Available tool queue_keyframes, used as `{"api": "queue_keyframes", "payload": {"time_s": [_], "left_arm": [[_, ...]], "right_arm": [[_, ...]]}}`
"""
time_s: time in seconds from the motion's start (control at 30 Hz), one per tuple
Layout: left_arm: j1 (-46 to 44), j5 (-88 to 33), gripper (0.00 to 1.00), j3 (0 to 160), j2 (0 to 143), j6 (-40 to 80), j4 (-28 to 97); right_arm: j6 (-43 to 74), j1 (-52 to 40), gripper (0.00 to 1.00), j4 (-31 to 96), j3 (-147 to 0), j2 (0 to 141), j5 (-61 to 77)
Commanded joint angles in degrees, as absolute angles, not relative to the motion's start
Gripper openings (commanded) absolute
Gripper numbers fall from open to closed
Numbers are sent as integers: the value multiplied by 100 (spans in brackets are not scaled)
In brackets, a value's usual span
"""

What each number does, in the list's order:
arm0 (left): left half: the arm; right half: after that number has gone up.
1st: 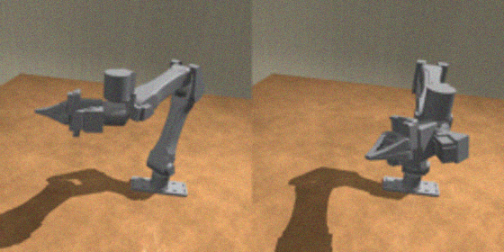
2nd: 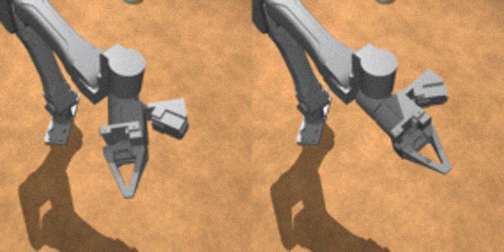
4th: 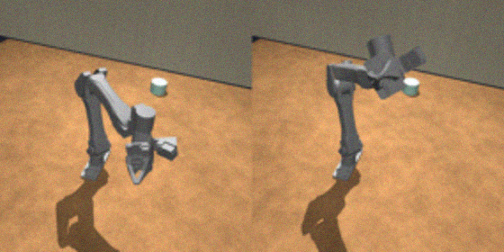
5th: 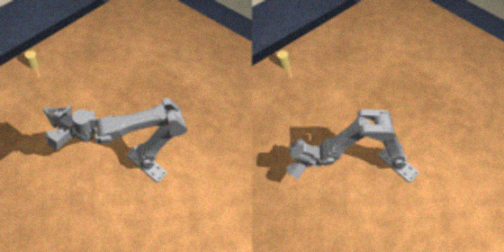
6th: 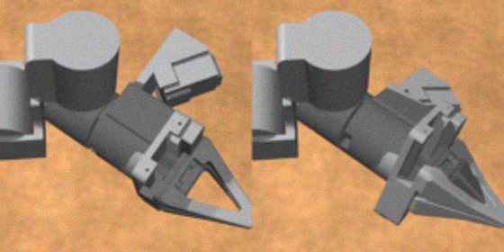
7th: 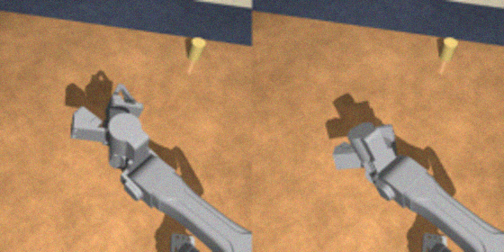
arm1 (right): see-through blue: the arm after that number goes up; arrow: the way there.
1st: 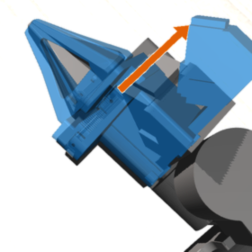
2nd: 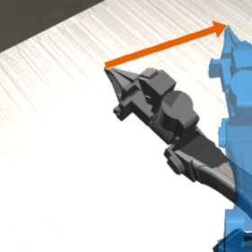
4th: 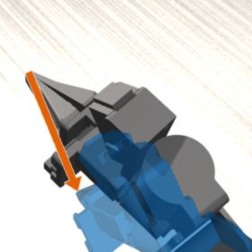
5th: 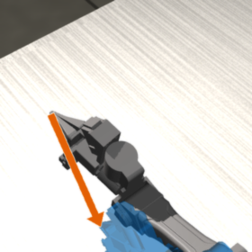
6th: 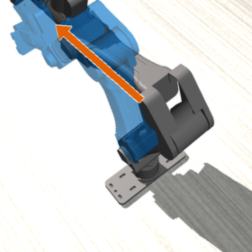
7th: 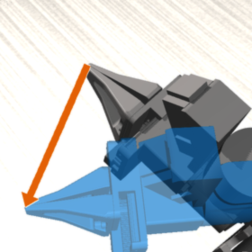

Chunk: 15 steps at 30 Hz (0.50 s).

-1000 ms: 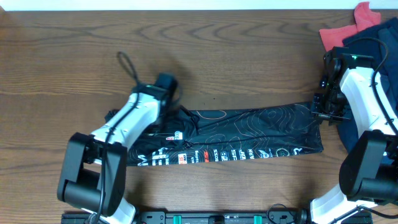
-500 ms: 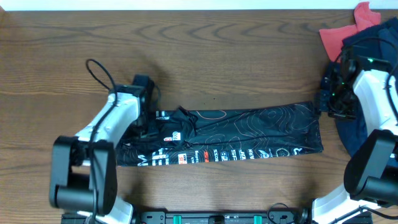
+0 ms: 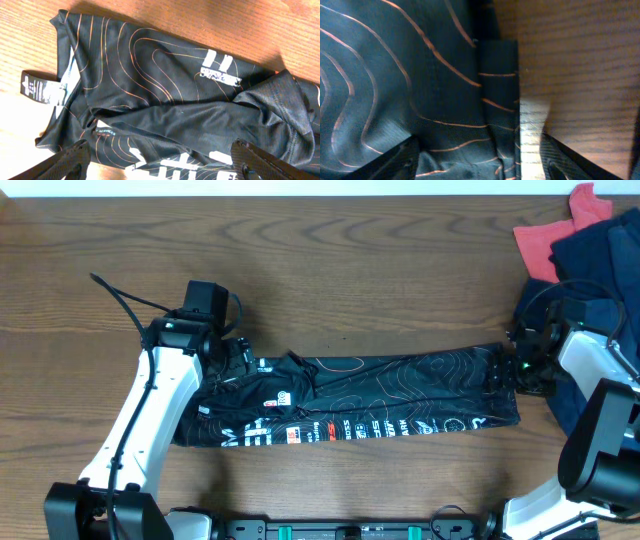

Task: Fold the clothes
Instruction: 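Grasp the strip's right end with the right gripper and fold it leftward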

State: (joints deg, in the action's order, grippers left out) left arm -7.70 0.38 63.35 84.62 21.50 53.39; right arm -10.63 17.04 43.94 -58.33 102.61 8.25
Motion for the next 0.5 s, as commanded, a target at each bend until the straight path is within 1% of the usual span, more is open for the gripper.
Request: {"api": "queue_keyframes", "payload": {"time_s": [0.0, 0.07, 0.13, 0.23, 0.3, 0.37, 0.47], "left_arm": [[-751, 45, 91, 6388, 8433, 2176, 5360], [-751, 45, 91, 6388, 8433, 2178, 5369], [-751, 45, 91, 6388, 8433, 2176, 5376], [-751, 45, 91, 6388, 8433, 2176, 5376], [-751, 45, 91, 6388, 8433, 2176, 5378], [-751, 45, 91, 6388, 8433, 2176, 5380], [-740, 47, 91, 6388, 8433, 2176, 5393]], "right_arm": [[-1162, 1719, 70, 4202, -5542, 10235, 1138], [-1129, 1719, 62, 4086, -5413, 10235, 1140], [-1063, 1717, 48, 4016, -5336, 10235, 1140], [-1028, 1719, 23, 4003, -5317, 10235, 1138], [-1028, 1719, 11, 4005, -5319, 10235, 1135], [-950, 1719, 2, 4003, -5325, 10232, 1094], [-626, 1721, 1, 4047, -5465, 10230, 840]]}}
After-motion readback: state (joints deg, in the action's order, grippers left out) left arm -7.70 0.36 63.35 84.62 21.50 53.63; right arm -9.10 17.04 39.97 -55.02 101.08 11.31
